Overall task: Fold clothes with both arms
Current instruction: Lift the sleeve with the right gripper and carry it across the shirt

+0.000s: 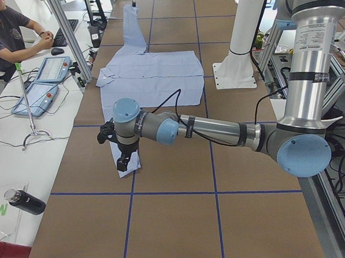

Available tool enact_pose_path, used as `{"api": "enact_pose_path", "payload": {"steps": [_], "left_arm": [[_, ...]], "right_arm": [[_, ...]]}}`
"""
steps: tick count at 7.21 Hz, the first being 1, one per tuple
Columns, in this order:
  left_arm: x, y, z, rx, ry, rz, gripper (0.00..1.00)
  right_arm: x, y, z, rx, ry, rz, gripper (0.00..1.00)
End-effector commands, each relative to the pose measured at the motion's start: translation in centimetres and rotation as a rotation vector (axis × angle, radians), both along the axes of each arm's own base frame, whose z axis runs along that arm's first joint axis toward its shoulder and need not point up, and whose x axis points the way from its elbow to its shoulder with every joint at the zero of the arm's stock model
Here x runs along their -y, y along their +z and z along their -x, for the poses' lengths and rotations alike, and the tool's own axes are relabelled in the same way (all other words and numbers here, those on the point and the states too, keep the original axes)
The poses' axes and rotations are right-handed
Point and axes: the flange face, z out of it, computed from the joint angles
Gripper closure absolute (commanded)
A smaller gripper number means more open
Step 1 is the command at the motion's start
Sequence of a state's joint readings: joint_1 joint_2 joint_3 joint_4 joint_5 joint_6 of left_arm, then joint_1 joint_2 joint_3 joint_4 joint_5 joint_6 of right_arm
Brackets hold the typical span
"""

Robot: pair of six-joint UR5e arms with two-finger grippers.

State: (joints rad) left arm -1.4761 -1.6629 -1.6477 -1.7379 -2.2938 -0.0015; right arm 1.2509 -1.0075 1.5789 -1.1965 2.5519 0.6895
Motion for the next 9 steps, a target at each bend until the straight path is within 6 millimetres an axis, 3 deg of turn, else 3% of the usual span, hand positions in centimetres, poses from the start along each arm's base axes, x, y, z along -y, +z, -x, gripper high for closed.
{"api": "enact_pose_path", "payload": {"steps": [1, 2, 3, 6, 8, 9], "left_arm": [[0.1, 0.3, 0.0, 0.002, 0.002, 0.004, 0.01], [0.1, 0.4, 0.0, 0.001, 0.000, 0.008, 0.01], [0.1, 0.6, 0.0, 0.002, 0.000, 0.011, 0.01], [0.2, 0.7, 0.0, 0.001, -0.002, 0.017, 0.01], [0.1, 0.8, 0.0, 0.001, -0.002, 0.017, 0.01], [0.1, 0.8, 0.0, 0.001, -0.002, 0.017, 0.01]], "right_arm": [[3.2, -7.0, 7.7, -0.014, -0.029, -0.055, 1.00], [5.0, -10.4, 10.8, -0.020, -0.041, -0.071, 1.00], [5.8, -12.4, 13.6, -0.036, -0.038, -0.085, 1.00], [4.5, -14.2, 23.2, -0.110, -0.034, -0.126, 1.00], [4.2, -15.2, 28.0, -0.148, -0.041, -0.129, 1.00], [4.0, -15.3, 32.1, -0.177, -0.036, -0.145, 1.00]]}}
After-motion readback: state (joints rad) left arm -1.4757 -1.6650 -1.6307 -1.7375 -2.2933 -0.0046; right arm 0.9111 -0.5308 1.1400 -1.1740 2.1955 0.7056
